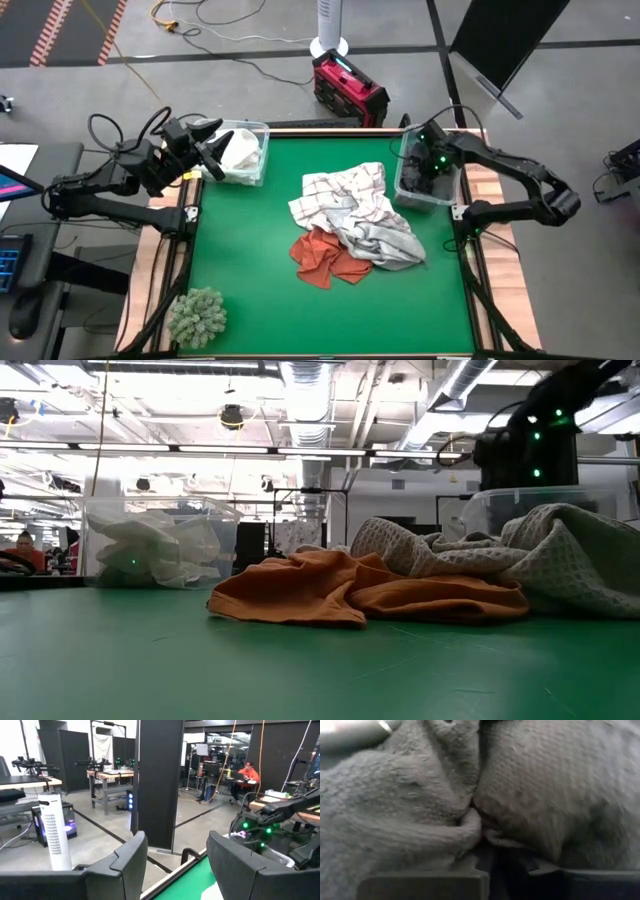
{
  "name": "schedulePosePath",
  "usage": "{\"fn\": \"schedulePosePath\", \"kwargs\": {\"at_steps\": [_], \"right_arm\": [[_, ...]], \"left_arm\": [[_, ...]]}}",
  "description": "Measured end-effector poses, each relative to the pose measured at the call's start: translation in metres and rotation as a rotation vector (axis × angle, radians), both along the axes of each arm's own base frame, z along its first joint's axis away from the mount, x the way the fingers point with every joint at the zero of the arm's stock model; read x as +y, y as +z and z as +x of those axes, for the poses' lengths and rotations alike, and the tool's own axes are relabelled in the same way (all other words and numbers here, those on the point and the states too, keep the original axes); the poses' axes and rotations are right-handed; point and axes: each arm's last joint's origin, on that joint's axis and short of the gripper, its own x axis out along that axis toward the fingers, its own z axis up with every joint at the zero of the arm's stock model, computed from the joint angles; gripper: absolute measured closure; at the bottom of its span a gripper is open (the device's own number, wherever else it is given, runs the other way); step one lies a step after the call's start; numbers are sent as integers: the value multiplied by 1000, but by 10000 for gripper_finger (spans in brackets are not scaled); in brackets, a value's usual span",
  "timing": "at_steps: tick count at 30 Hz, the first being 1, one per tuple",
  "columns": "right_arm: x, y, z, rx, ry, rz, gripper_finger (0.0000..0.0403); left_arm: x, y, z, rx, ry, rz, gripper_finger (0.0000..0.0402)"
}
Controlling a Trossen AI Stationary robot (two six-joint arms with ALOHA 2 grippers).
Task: Sort towels by color in basket
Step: Put the dark gray towel into the right transparent bin
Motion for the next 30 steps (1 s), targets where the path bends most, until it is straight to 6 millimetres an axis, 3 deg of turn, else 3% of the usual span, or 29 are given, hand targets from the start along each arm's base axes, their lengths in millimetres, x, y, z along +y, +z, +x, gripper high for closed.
{"fn": "schedulePosePath", "kwargs": {"at_steps": [4, 13, 20, 25, 30], "right_arm": [[-1, 24, 1, -1, -16, 31, 303], [3, 80, -2, 23, -38, 71, 160], [30, 128, -5, 1, 34, -4, 139], [58, 129, -13, 48, 89, 47, 139], [65, 104, -10, 82, 134, 14, 148]], "left_arm": [[0, -1, 0, 15, 2, 5, 207], [0, -3, 0, 36, 1, 0, 207], [0, -3, 0, 25, -8, -13, 207], [-1, -5, 1, 34, -20, -22, 207], [-2, -5, 1, 47, -21, -12, 207]]}}
